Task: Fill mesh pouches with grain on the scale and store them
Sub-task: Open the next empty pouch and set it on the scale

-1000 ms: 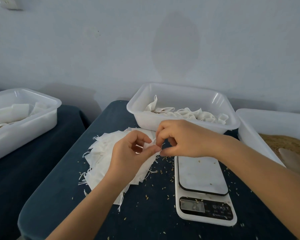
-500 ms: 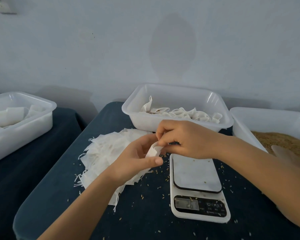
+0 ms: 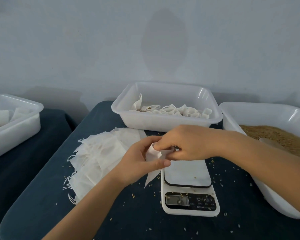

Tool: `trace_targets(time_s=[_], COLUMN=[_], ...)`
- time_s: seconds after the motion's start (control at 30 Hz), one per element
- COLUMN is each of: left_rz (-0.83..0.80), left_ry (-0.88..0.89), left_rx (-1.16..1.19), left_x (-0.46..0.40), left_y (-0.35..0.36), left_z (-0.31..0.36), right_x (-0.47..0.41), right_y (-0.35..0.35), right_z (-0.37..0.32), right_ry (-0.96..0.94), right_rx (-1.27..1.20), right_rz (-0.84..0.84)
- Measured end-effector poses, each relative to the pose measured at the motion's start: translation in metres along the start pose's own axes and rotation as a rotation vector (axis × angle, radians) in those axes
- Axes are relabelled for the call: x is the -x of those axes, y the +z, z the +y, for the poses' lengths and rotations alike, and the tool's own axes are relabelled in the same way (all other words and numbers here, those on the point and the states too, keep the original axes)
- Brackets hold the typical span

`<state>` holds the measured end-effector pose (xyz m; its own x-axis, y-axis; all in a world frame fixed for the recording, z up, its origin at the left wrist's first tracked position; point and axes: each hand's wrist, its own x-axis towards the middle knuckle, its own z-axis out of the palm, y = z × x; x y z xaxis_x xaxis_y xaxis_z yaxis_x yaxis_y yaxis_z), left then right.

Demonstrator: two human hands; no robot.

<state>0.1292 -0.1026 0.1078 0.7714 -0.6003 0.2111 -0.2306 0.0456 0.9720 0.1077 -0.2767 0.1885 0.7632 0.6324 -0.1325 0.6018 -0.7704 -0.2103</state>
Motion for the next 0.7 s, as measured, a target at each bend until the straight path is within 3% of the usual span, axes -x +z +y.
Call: trace_targets(time_s=[0.2, 0.5, 0.7], left_rz=[-0.069, -0.083, -0.074], left_ry=[-0.032, -0.016, -0.025], left_rx=[0.14, 0.152, 0.121], left_x=[-0.012, -0.035, -0.042], left_y=[0.016, 0.054, 0.072], left_z=[-0.002, -0.004, 0.001], right_x=[0.024, 0.067, 0.088], right_y=[-0.003, -0.013, -0.013], right_z=[0.016, 0.025, 0.034], right_ry=[0.016, 0.087, 0.165], right_rx=[0.047, 0.016, -0.082], right_rz=[-0.008, 0.166, 0.179])
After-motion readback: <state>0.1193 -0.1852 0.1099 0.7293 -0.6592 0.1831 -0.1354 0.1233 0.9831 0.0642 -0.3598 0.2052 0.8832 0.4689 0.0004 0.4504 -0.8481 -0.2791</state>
